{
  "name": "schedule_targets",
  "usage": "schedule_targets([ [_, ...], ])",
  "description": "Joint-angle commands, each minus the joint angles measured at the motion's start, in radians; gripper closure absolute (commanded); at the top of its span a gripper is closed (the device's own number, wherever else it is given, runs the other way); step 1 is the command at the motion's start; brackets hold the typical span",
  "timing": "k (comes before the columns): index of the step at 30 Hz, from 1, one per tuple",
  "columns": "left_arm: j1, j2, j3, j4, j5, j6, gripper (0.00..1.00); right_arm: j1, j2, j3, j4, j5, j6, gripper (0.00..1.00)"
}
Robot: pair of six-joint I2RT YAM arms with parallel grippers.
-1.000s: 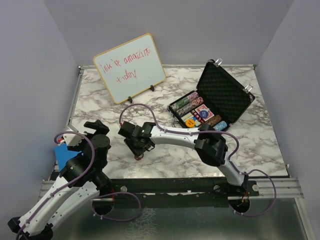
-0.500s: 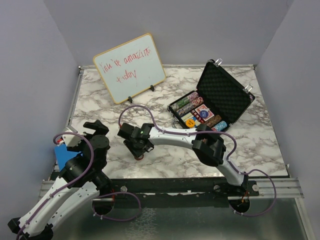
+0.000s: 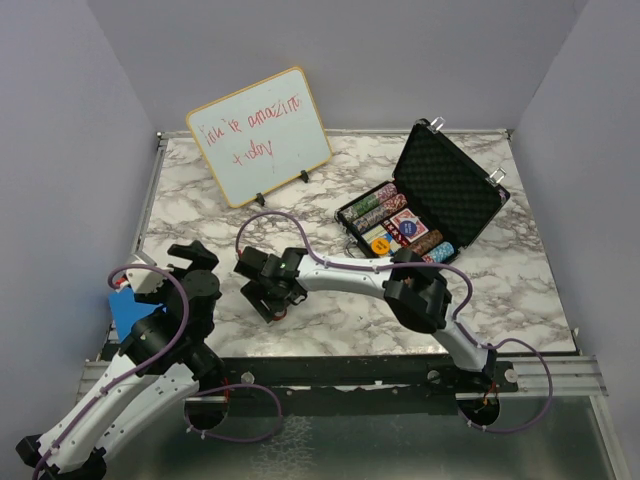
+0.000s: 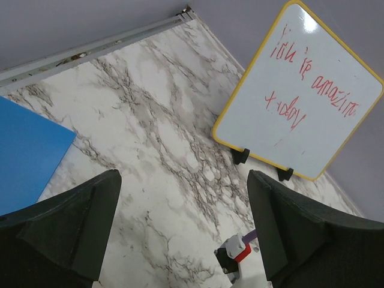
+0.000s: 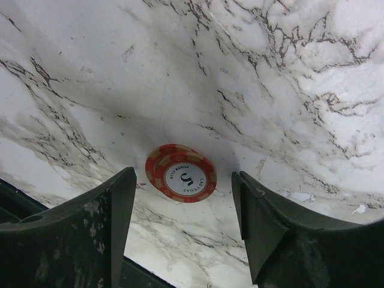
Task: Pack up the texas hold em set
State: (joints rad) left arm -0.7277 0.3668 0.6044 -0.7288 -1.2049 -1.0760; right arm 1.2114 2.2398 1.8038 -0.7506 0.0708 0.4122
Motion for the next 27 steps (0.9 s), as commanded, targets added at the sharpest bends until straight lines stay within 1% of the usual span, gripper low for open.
schedule_targets([
  [1,0.002,-0.012,-0.012,-0.012,-0.009,-0.008,0.06,0.022,0.046,0.03,-0.006,-0.01,-0.018,0.28],
  [4,0.001,-0.013,-0.015,-0.012,-0.008,-0.009,0.06,0.036,0.085,0.072,-0.047,0.031,-0.014,0.27],
  [7,0.002,-0.017,-0.018,-0.012,-0.007,-0.01,0.06,0.044,0.146,0.139,-0.126,0.093,0.003,0.28],
  [10,0.001,-0.021,-0.018,-0.012,-0.008,-0.012,0.06,0.045,0.18,0.155,-0.164,0.134,0.037,0.34],
  [12,0.002,-0.022,-0.02,-0.012,-0.007,-0.012,0.06,0.045,0.18,0.134,-0.169,0.15,0.05,0.42],
  [15,0.002,-0.023,-0.02,-0.012,-0.003,-0.012,0.06,0.045,0.162,0.091,-0.175,0.175,0.063,0.54],
  [16,0.002,-0.024,-0.022,-0.012,-0.002,-0.012,0.06,0.045,0.155,0.077,-0.182,0.185,0.067,0.56],
  [19,0.002,-0.024,-0.023,-0.011,0.006,-0.013,0.06,0.042,0.112,0.003,-0.178,0.19,0.07,0.61],
  [23,0.001,-0.02,-0.027,-0.01,0.034,-0.013,0.06,0.022,0.007,-0.162,-0.131,0.157,0.065,0.66],
  [27,0.002,-0.014,-0.043,0.008,0.11,-0.002,0.06,-0.008,-0.109,-0.324,-0.099,0.119,0.058,0.69],
])
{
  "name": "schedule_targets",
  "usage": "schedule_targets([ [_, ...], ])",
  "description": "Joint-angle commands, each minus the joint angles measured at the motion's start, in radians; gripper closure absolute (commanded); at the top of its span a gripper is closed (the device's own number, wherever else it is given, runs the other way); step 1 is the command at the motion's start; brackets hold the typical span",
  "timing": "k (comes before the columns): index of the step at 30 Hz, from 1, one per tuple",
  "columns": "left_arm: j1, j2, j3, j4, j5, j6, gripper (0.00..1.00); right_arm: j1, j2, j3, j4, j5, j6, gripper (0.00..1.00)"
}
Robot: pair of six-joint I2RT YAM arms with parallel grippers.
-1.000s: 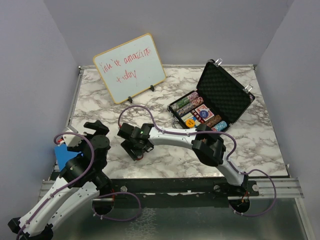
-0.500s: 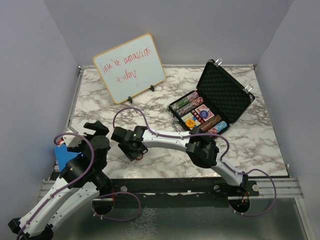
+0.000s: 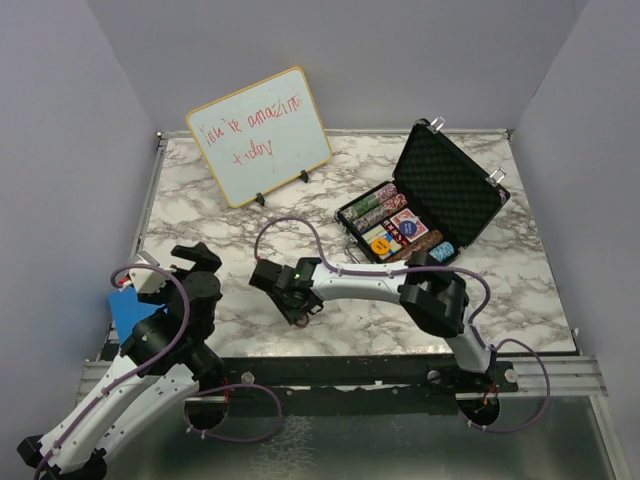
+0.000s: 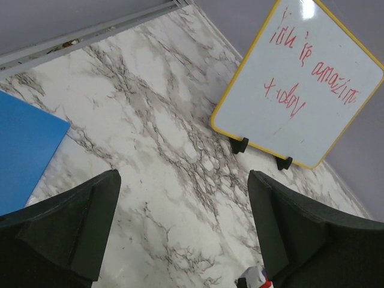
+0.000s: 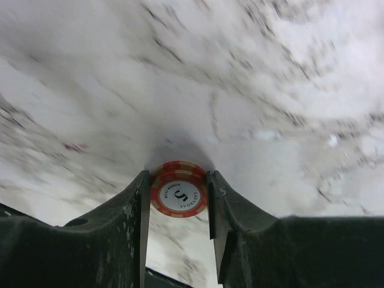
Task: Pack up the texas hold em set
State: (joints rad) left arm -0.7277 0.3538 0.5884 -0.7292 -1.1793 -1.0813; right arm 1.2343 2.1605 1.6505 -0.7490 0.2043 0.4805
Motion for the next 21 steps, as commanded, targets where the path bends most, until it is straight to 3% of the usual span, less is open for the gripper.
schedule_targets([
  [1,0.002,-0.001,-0.037,0.018,0.11,0.008,0.05,-0.038,-0.059,-0.207,-0.092,-0.023,-0.012,0.69],
  [10,0.002,-0.049,-0.182,0.178,0.373,0.06,0.05,-0.112,-0.216,-0.386,-0.04,-0.074,-0.026,0.68],
  [16,0.001,-0.066,-0.22,0.23,0.442,0.093,0.05,-0.113,-0.212,-0.351,-0.058,-0.064,-0.029,0.38],
  [21,0.002,-0.054,-0.225,0.231,0.454,0.121,0.05,-0.109,-0.198,-0.348,-0.081,-0.064,-0.034,0.34],
])
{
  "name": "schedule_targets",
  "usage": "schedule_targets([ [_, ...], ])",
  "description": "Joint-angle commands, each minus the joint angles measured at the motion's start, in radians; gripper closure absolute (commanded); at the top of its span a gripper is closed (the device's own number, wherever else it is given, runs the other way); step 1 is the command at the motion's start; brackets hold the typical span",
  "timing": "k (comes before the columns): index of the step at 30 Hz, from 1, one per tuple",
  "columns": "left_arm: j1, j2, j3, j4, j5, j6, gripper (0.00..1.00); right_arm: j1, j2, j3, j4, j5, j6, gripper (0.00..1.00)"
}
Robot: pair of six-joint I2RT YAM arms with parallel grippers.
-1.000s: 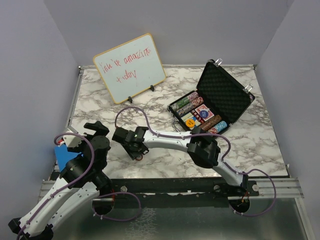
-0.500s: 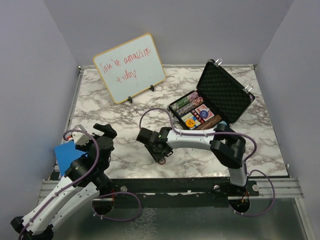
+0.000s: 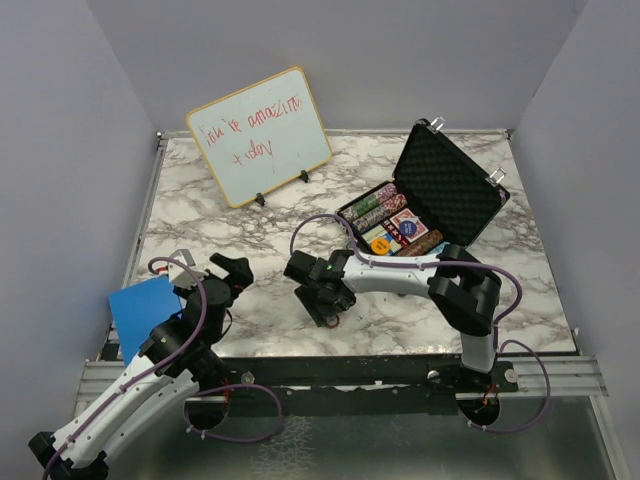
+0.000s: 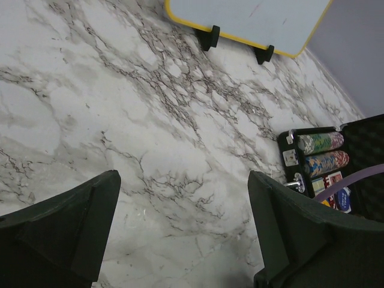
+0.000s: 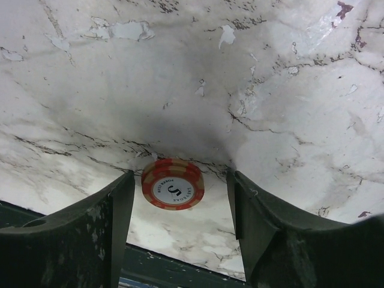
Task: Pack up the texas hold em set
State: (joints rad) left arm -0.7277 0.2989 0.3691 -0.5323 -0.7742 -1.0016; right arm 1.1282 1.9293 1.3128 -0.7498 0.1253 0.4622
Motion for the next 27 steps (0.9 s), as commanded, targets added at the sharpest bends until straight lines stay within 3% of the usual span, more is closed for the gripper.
schedule_targets([
  [1,0.001,0.002,-0.007,0.033,0.047,0.042,0.05,0.0,0.038,-0.011,-0.082,0.013,-0.012,0.35],
  [5,0.001,0.003,-0.007,0.039,0.037,0.047,0.05,0.004,0.063,-0.024,-0.071,0.005,0.005,0.41],
  [10,0.001,0.009,-0.006,0.045,0.045,0.055,0.05,0.003,0.111,-0.018,-0.062,0.038,0.029,0.67],
  [14,0.002,0.013,-0.011,0.078,0.068,0.068,0.04,0.002,0.106,-0.024,-0.041,0.052,0.06,0.76],
  [20,0.002,0.037,-0.024,0.192,0.148,0.144,0.03,-0.02,-0.002,-0.005,-0.061,0.091,0.104,0.83],
  [27,0.002,0.067,-0.091,0.361,0.361,0.237,0.04,-0.085,-0.134,-0.021,-0.089,0.094,0.125,0.83],
])
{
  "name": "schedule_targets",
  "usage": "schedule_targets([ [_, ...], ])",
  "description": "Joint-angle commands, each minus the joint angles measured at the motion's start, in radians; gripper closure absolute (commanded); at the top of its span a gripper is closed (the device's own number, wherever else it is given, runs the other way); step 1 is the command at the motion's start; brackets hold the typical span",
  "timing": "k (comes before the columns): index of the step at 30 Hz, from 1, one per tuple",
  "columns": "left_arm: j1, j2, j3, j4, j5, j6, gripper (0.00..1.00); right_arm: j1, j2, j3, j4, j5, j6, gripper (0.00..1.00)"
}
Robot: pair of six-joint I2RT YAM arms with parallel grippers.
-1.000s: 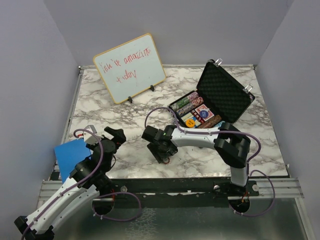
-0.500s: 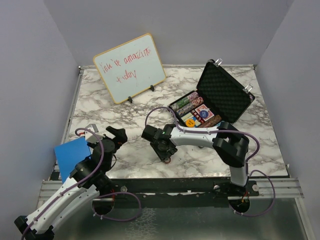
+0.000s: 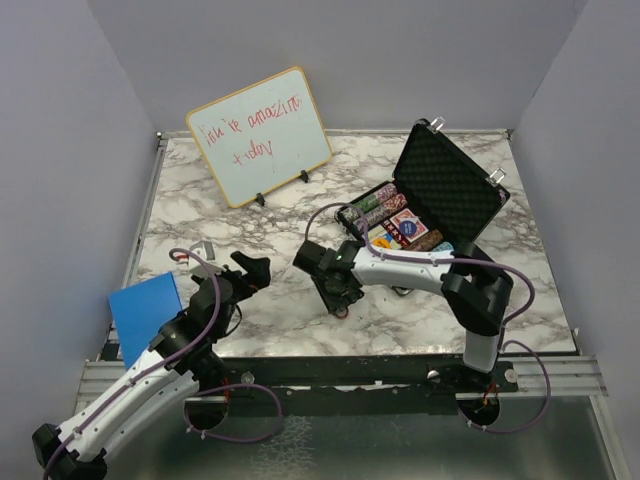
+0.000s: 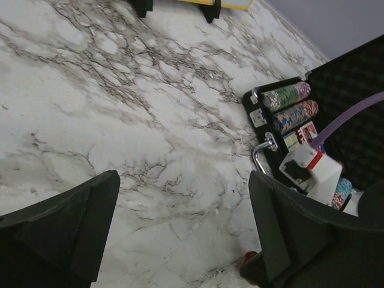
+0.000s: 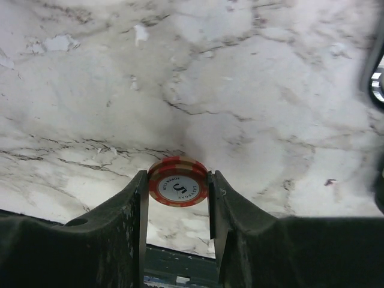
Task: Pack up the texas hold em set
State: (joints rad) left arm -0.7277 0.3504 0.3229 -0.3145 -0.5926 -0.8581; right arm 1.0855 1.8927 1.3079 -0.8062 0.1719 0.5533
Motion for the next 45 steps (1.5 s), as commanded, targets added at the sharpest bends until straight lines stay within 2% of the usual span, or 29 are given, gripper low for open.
schedule_targets([
  [1,0.002,0.018,-0.056,0.172,0.214,0.108,0.03,-0.056,-0.115,-0.021,-0.03,0.044,0.033,0.83],
  [9,0.002,0.079,-0.164,0.476,0.526,0.183,0.05,-0.159,-0.244,-0.086,0.029,0.007,0.104,0.83],
  [16,-0.009,0.404,-0.176,0.842,0.731,0.15,0.04,-0.222,-0.356,-0.152,0.15,-0.106,0.256,0.81],
  [20,-0.039,0.595,-0.137,0.976,0.773,0.135,0.02,-0.229,-0.387,-0.176,0.181,-0.112,0.328,0.81],
  [29,-0.109,0.799,-0.17,1.244,0.709,-0.04,0.02,-0.243,-0.414,-0.201,0.229,-0.217,0.389,0.81],
  [33,-0.129,0.851,-0.152,1.297,0.678,-0.074,0.15,-0.243,-0.419,-0.206,0.247,-0.242,0.401,0.81],
  [40,-0.151,0.843,-0.164,1.309,0.557,-0.121,0.53,-0.243,-0.426,-0.217,0.253,-0.253,0.413,0.81],
  [45,-0.157,0.845,-0.17,1.3,0.513,-0.144,0.63,-0.244,-0.428,-0.223,0.264,-0.268,0.417,0.81],
])
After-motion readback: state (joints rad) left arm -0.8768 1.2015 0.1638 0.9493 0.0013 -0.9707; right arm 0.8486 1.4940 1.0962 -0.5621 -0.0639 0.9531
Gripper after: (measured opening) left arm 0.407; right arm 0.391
